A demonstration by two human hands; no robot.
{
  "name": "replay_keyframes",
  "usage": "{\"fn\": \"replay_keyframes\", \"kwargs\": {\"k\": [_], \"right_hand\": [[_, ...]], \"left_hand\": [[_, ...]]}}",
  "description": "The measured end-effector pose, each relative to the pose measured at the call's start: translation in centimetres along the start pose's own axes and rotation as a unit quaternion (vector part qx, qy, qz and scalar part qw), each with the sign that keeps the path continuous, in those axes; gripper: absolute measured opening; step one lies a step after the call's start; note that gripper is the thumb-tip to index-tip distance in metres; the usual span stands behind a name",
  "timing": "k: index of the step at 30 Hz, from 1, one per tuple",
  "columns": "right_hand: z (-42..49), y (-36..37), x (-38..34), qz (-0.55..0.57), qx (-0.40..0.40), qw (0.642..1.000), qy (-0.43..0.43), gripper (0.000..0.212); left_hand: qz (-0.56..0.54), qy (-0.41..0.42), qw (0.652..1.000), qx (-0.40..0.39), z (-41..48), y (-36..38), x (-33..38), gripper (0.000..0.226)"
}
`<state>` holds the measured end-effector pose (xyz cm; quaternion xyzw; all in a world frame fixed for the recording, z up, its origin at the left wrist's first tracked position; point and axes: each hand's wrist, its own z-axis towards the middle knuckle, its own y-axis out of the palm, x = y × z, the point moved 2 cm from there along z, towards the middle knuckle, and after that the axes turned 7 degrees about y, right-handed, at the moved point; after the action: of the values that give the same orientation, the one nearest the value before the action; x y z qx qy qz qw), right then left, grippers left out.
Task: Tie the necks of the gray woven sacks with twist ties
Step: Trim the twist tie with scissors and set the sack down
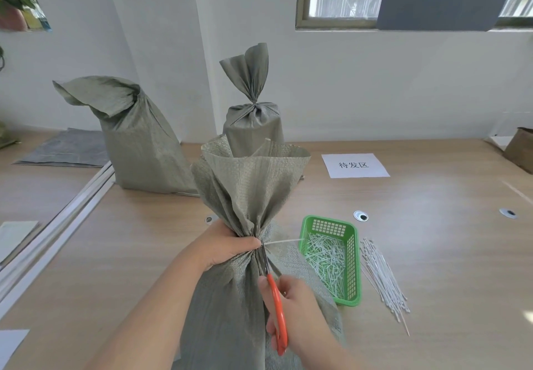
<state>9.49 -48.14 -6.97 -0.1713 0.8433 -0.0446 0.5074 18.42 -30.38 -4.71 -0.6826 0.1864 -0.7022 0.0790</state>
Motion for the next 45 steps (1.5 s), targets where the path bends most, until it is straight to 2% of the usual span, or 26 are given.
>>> {"fn": "replay_keyframes", "kwargs": {"k": [6, 9, 14, 17, 19, 22, 25, 27, 31, 34, 39, 45], "right_hand": [[0.7, 0.9, 0.9, -0.006, 0.040, 0.999, -0.021, 0.049], [0.7, 0.7, 1.2, 0.008, 0.037, 0.999, -0.016, 0.054], [0.6, -0.6, 1.6, 0.052, 0.029, 0.998, -0.021, 0.045], [1.1, -2.6, 1.7, 0.050, 0.062, 0.997, -0.017, 0.052], [2.1, -4.5, 2.4, 0.021, 0.099, 0.995, -0.012, 0.057], [4.0, -7.5, 4.0, -0.071, 0.156, 0.985, -0.013, 0.053], [5.7, -9.8, 6.5, -0.222, 0.211, 0.952, -0.014, 0.044], [6.6, -10.9, 8.7, -0.293, 0.234, 0.927, -0.003, 0.043], [8.0, -12.2, 13.9, -0.379, 0.191, 0.904, 0.045, 0.038], [8.5, -12.7, 18.0, -0.415, 0.168, 0.891, 0.077, 0.037], [8.3, -12.1, 23.6, -0.421, 0.138, 0.887, 0.133, 0.033], [8.6, -11.5, 27.8, -0.401, 0.132, 0.892, 0.160, 0.026]], "left_hand": [[-0.005, -0.006, 1.000, 0.000, -0.1, -0.1, 0.0, 0.029], [0.000, -0.010, 1.000, -0.005, -0.1, -0.1, 0.2, 0.024], [-0.016, 0.006, 1.000, -0.003, -0.2, 0.0, 0.4, 0.034], [-0.014, -0.001, 1.000, 0.000, -0.2, 0.1, 0.5, 0.031], [-0.007, -0.005, 1.000, 0.002, -0.1, 0.2, 0.5, 0.029], [0.004, -0.012, 1.000, 0.000, 0.0, 0.1, 0.5, 0.034], [0.007, -0.013, 1.000, 0.002, 0.2, 0.0, 0.4, 0.046], [0.006, -0.009, 1.000, 0.005, 0.3, 0.1, 0.3, 0.045], [-0.001, -0.022, 1.000, 0.009, 0.4, 0.0, 0.0, 0.026], [-0.002, -0.028, 1.000, 0.011, 0.4, 0.1, -0.2, 0.023], [-0.020, -0.030, 0.999, 0.021, 0.4, 0.2, -0.2, 0.028], [-0.022, -0.038, 0.999, 0.022, 0.3, 0.1, -0.7, 0.040]]}}
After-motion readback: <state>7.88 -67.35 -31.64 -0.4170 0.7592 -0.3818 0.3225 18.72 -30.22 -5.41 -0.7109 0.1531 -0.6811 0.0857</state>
